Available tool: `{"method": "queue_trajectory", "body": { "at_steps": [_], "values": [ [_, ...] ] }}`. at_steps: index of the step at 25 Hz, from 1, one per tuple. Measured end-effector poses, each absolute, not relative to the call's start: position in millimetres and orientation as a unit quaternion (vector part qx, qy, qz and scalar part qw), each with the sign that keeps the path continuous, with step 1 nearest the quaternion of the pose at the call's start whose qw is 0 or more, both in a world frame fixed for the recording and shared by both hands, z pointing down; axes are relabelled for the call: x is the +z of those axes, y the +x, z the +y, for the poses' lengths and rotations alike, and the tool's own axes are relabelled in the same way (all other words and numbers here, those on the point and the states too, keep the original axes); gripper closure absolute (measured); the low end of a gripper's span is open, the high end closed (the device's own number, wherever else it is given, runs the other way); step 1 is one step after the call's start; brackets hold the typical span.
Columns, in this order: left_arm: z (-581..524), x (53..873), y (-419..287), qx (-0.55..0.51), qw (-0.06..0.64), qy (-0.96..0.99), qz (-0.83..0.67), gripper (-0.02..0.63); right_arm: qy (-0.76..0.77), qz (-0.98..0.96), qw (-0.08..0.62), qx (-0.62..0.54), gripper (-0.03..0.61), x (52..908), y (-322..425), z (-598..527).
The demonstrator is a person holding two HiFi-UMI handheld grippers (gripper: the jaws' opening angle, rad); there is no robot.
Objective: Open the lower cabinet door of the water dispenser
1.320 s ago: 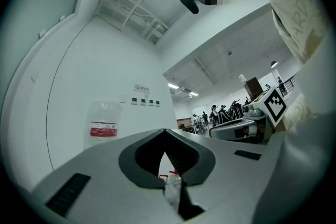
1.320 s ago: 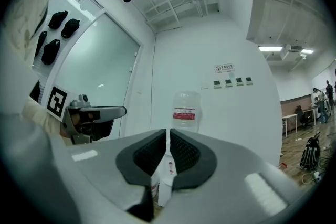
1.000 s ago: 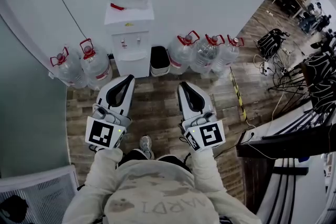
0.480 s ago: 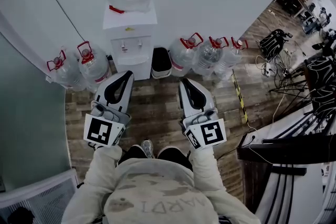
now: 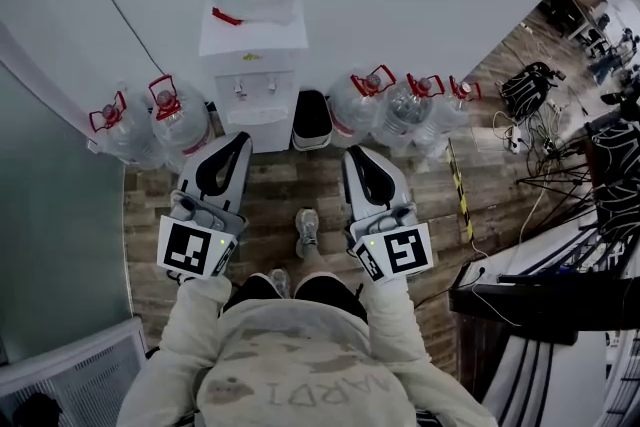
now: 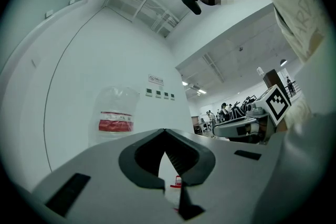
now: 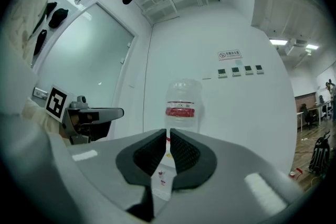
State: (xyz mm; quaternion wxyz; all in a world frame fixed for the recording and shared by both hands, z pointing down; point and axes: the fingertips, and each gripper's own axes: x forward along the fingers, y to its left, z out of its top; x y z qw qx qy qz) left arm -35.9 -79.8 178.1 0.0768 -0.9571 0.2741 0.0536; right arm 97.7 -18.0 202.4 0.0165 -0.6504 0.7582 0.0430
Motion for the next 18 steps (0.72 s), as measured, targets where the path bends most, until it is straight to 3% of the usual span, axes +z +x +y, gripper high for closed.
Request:
{"method": "queue_trajectory", "body": {
  "at_steps": [18],
  "values": [
    [-199, 172, 8, 0.057, 0.085, -0.928, 0.358, 0.614, -0.579, 0.814, 0.008, 0.049, 0.548, 200, 151, -165]
  ]
}}
